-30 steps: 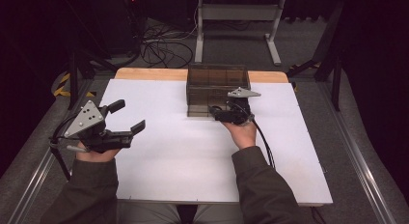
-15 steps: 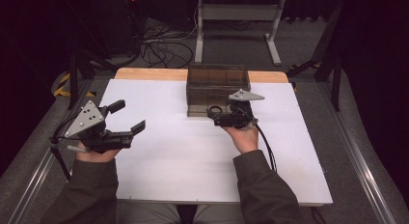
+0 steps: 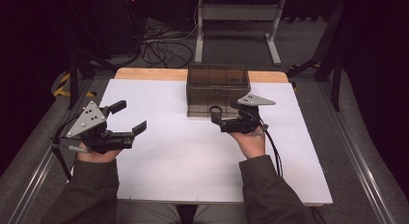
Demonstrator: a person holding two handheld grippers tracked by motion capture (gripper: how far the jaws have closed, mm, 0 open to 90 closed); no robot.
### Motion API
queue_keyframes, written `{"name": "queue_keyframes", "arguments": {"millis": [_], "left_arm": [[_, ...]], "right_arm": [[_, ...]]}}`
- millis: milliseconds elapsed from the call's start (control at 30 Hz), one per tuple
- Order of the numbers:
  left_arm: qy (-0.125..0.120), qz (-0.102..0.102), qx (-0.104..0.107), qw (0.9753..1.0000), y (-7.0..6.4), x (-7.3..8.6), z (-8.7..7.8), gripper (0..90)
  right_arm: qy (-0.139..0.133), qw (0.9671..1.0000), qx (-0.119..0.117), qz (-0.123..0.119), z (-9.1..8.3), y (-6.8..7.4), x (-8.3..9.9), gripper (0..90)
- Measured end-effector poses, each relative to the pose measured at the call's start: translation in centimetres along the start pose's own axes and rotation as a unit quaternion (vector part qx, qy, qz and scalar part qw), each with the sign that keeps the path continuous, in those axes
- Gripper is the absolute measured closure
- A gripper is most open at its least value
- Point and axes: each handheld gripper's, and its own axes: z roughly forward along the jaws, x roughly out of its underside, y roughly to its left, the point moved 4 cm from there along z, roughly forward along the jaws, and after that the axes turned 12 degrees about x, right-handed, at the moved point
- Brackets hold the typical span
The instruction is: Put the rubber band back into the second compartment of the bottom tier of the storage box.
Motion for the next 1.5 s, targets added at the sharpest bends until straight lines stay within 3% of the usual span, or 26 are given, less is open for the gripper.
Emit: {"name": "queue_keyframes", "arguments": {"millis": [400,633,1500], "left_arm": [[0.004,0.002,-0.001,1.0000,-0.1,0.1,0.1,10.7],[0.006,0.003,0.001,1.0000,-0.1,0.1,0.2,10.7],[0.008,0.002,-0.003,1.0000,-0.1,0.1,0.0,10.6]], "right_arm": [[-0.032,0.9993,-0.005,0.020,-2.7,-0.5,-0.3,0.1],[-0.055,0.9981,0.004,0.030,-4.5,-1.1,-0.7,0.0],[-0.069,0.9969,0.004,0.038,-8.6,-3.4,-0.4,0.0]]}}
